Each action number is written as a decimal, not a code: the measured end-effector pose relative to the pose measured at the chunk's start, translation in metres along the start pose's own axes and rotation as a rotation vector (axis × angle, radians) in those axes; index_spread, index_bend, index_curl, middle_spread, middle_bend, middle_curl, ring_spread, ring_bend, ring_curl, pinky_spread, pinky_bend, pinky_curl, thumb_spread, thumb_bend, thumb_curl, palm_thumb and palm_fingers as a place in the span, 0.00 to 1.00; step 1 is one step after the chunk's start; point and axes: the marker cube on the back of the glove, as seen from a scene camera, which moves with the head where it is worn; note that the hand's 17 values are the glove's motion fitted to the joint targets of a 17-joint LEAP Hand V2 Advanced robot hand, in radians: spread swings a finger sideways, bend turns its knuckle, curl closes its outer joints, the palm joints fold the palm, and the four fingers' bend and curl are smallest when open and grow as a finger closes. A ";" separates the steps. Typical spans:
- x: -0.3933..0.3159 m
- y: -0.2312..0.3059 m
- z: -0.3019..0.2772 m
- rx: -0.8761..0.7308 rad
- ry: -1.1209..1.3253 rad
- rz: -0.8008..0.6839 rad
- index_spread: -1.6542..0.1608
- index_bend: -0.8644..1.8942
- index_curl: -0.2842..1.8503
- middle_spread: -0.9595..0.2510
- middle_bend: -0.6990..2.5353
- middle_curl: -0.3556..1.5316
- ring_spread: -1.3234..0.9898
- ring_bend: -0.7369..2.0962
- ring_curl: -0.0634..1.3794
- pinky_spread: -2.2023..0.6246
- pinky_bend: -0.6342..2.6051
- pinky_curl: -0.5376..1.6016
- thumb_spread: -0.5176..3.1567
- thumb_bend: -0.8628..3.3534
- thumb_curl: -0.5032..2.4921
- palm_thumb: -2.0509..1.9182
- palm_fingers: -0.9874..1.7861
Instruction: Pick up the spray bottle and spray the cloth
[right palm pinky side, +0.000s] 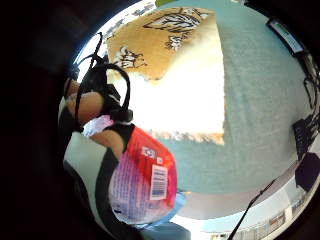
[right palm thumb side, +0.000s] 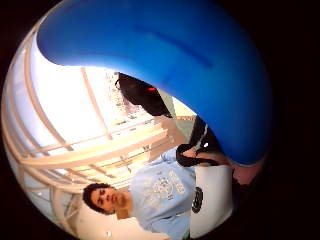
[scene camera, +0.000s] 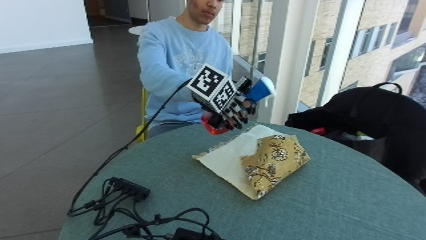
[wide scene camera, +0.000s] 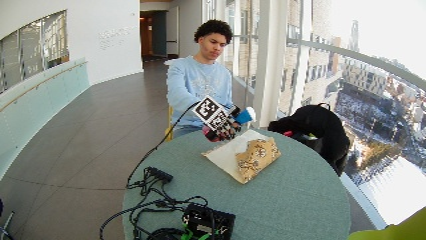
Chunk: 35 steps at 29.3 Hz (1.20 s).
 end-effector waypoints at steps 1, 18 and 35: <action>-0.010 0.000 0.002 0.023 -0.016 -0.032 0.77 0.33 0.20 0.73 0.33 0.43 0.57 0.47 0.31 0.82 0.31 0.42 0.36 0.20 0.38 0.75 0.74; -0.169 -0.116 0.137 0.400 -0.311 -0.442 0.76 0.35 0.21 0.72 0.32 0.43 0.57 0.43 0.30 0.82 0.31 0.42 0.39 0.20 0.37 0.75 0.71; -0.158 -0.160 0.185 0.434 -0.329 -0.460 0.76 0.35 0.22 0.71 0.32 0.43 0.55 0.42 0.29 0.81 0.30 0.42 0.41 0.20 0.35 0.74 0.71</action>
